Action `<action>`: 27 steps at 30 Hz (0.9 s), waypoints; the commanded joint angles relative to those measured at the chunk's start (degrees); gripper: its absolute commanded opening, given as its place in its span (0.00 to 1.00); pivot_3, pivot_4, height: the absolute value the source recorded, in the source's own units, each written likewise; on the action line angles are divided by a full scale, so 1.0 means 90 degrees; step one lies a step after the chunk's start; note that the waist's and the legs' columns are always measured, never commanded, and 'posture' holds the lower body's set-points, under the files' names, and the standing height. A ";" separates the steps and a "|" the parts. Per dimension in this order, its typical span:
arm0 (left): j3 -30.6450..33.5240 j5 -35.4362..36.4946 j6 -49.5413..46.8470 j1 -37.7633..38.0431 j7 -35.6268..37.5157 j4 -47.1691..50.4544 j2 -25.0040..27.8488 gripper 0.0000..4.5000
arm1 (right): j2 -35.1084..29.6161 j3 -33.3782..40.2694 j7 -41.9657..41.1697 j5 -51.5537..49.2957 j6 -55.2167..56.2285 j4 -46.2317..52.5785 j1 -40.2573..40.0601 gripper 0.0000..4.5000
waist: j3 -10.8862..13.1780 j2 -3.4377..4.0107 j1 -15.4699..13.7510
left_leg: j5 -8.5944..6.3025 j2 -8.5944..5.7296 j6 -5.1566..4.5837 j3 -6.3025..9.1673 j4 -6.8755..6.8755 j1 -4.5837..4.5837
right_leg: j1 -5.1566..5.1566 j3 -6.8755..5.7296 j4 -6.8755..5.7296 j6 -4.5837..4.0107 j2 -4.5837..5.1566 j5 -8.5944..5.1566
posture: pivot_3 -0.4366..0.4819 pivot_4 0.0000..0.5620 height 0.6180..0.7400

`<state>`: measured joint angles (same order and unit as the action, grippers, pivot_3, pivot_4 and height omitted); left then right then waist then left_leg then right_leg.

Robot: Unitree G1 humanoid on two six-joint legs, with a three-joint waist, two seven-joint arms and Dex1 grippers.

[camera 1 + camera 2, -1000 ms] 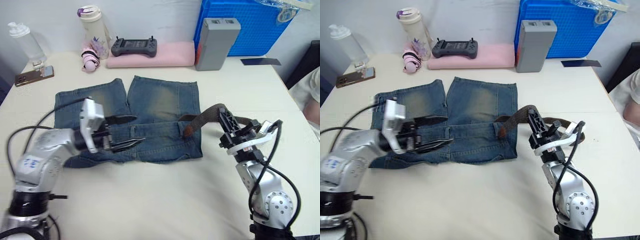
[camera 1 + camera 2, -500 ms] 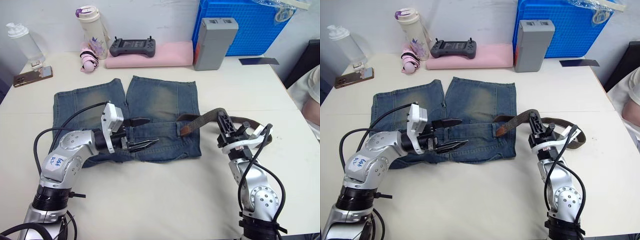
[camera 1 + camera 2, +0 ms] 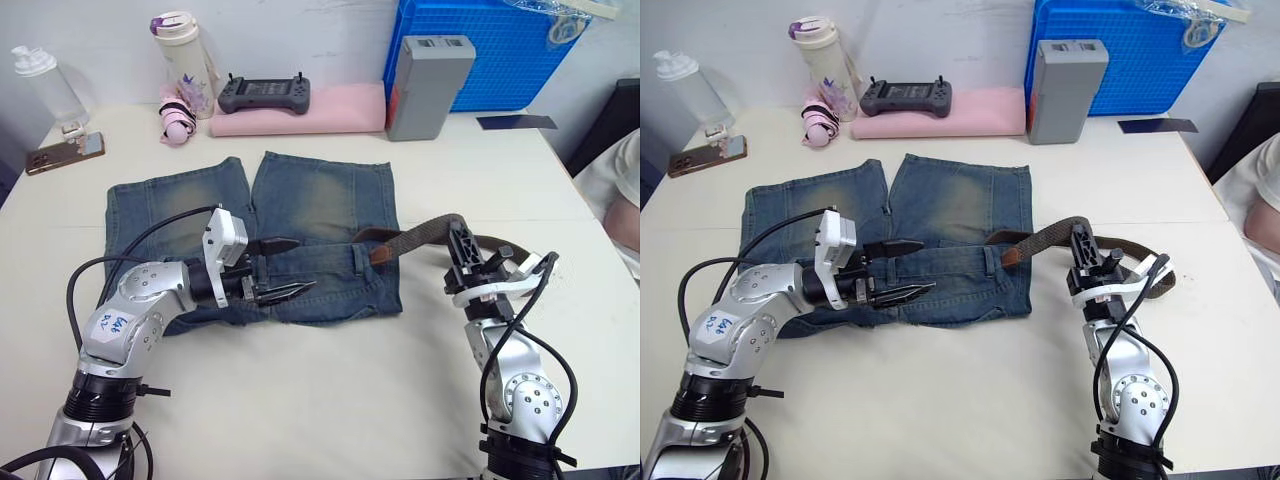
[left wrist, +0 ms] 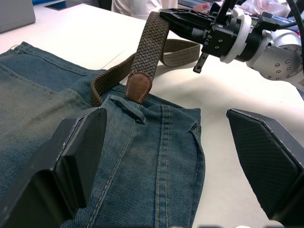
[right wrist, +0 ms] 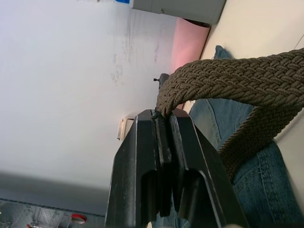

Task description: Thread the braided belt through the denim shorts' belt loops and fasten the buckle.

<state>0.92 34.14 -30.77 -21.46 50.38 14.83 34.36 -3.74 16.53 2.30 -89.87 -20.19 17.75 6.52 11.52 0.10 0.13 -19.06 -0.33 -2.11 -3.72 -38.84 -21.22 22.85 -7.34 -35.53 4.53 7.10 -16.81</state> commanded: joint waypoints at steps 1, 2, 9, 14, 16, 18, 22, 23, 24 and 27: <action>0.0085 0.0004 -0.0010 -0.0033 0.0039 0.0187 0.0090 0.97 | 0.0087 0.0002 -0.0221 0.0170 -0.0036 0.0164 -0.0060 0.00 | 0.0000 0.0000 0.0000 | 0.0000 0.0000 0.0000 0.0000 0.0000 0.0000 | 0.0000 0.0000 0.0000 0.0000 0.0000 0.0000 | 0.48 0.27 0.87; 0.0093 0.0009 -0.0024 -0.0032 0.0039 0.0199 0.0104 0.97 | 0.0127 -0.0052 -0.0264 0.0256 -0.0036 0.0181 -0.0086 0.00 | 0.0000 0.0000 0.0000 | 0.0000 0.0000 0.0000 0.0000 0.0000 0.0000 | 0.0000 0.0000 0.0000 0.0000 0.0000 0.0000 | 0.48 0.27 0.87; 0.0104 0.0022 -0.0077 -0.0032 0.0030 0.0222 0.0143 0.97 | 0.0531 -0.0338 -0.0299 0.0734 -0.0010 0.0109 -0.0191 0.00 | 0.0000 0.0000 0.0006 | 0.0000 0.0000 0.0001 0.0001 0.0001 0.0001 | 0.0000 0.0000 -0.0001 0.0000 0.0000 0.0000 | 0.48 0.27 0.87; 0.0109 0.0011 -0.0103 -0.0061 0.0030 0.0209 0.0151 0.97 | 0.0452 -0.0083 -0.0060 0.0556 0.0055 0.0657 0.0009 0.00 | 0.0001 0.0001 0.0006 | -0.0001 0.0000 0.0002 0.0001 0.0000 0.0000 | 0.0001 0.0001 0.0000 0.0000 0.0000 0.0000 | 0.48 0.27 0.87; 0.0115 0.0011 -0.0108 -0.0071 0.0033 0.0195 0.0152 0.97 | 0.0346 0.0066 0.0153 0.0228 0.0044 0.0911 0.0109 0.00 | 0.0001 0.0002 0.0004 | -0.0001 0.0000 0.0002 0.0001 0.0001 0.0000 | 0.0003 0.0001 0.0000 0.0000 0.0001 0.0000 | 0.48 0.27 0.87; 0.0109 0.0016 -0.0124 -0.0071 0.0028 0.0206 0.0149 0.97 | 0.0277 0.0175 0.0379 -0.0272 0.0017 0.1117 0.0161 0.00 | 0.0001 0.0002 0.0001 | -0.0001 0.0000 0.0003 0.0001 0.0001 -0.0001 | 0.0003 0.0001 0.0000 0.0000 0.0001 0.0000 | 0.48 0.27 0.87; 0.0114 0.0043 -0.0176 -0.0061 0.0040 0.0243 0.0167 0.97 | 0.0241 0.0206 0.0777 -0.0962 0.0010 0.1316 0.0185 0.00 | 0.0001 0.0002 0.0003 | -0.0002 0.0000 0.0003 0.0002 0.0001 -0.0001 | 0.0003 0.0001 0.0000 0.0000 0.0000 0.0000 | 0.48 0.27 0.87; 0.0119 0.0044 -0.0184 -0.0058 0.0051 0.0239 0.0177 0.97 | 0.0212 0.0166 0.0844 -0.1016 -0.0027 0.1322 0.0167 0.00 | 0.0001 0.0002 0.0003 | -0.0002 0.0000 0.0003 0.0002 0.0001 -0.0001 | 0.0003 0.0002 0.0000 0.0000 0.0000 0.0000 | 0.48 0.27 0.87; 0.0123 0.0043 -0.0189 -0.0056 0.0059 0.0235 0.0183 0.97 | 0.0184 0.0135 0.0886 -0.1036 -0.0052 0.1322 0.0154 0.00 | 0.0001 0.0002 0.0005 | -0.0002 0.0000 0.0003 0.0000 0.0001 -0.0001 | 0.0003 0.0003 0.0000 0.0000 0.0001 0.0000 | 0.48 0.27 0.87; 0.0106 0.0052 -0.0227 -0.0040 0.0035 0.0283 0.0169 0.97 | 0.0261 -0.0016 0.0918 -0.1024 -0.0064 0.1266 0.0093 0.00 | 0.0001 0.0002 0.0009 | -0.0002 0.0000 0.0003 0.0000 0.0002 0.0000 | 0.0003 0.0004 0.0000 0.0000 0.0000 0.0000 | 0.48 0.27 0.87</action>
<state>1.08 34.14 -32.77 -21.53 50.50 15.10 35.28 -1.54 17.05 10.73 -97.91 -20.38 26.90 7.54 11.53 0.12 0.21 -19.08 -0.33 -2.09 -3.72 -38.81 -21.22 22.88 -7.31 -35.54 4.53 7.10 -16.82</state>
